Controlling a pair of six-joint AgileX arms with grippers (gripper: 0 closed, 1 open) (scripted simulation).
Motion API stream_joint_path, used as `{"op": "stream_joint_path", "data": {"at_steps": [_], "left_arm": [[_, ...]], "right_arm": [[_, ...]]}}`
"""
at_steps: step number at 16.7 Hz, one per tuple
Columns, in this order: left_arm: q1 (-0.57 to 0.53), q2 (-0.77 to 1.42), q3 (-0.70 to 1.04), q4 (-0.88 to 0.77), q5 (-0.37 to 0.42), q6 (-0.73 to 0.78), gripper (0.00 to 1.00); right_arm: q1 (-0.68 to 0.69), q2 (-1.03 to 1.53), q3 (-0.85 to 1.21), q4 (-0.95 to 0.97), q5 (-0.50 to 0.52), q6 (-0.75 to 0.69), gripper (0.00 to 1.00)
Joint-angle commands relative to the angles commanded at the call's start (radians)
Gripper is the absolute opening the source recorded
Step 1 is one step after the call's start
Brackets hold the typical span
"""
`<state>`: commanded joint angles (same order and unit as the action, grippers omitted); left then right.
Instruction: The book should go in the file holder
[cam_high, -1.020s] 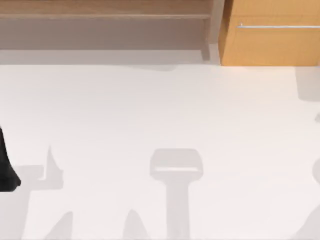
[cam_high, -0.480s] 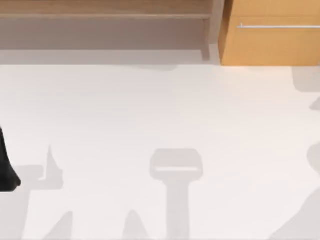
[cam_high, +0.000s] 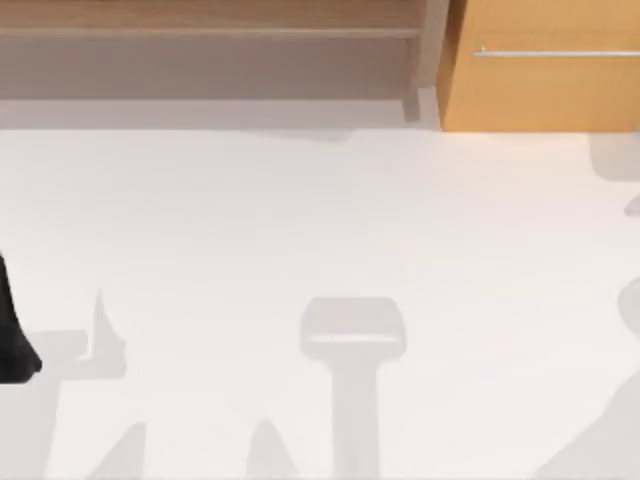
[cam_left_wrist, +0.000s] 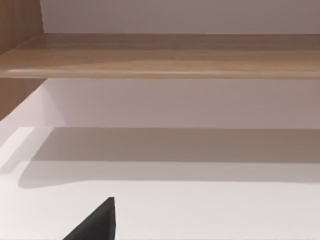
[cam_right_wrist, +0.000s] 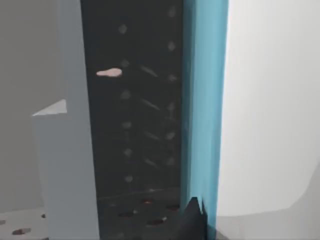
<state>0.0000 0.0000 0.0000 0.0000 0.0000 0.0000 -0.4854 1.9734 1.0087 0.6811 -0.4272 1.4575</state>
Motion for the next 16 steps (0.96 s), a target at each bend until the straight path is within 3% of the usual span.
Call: {"op": "stream_joint_path", "data": {"at_steps": [10,16], "left_arm": [[0.000,0.000,0.000,0.000,0.000,0.000,1.00],[0.000,0.000,0.000,0.000,0.000,0.000,1.00]], "right_arm": [[0.000,0.000,0.000,0.000,0.000,0.000,0.98],[0.000,0.000,0.000,0.000,0.000,0.000,1.00]]}}
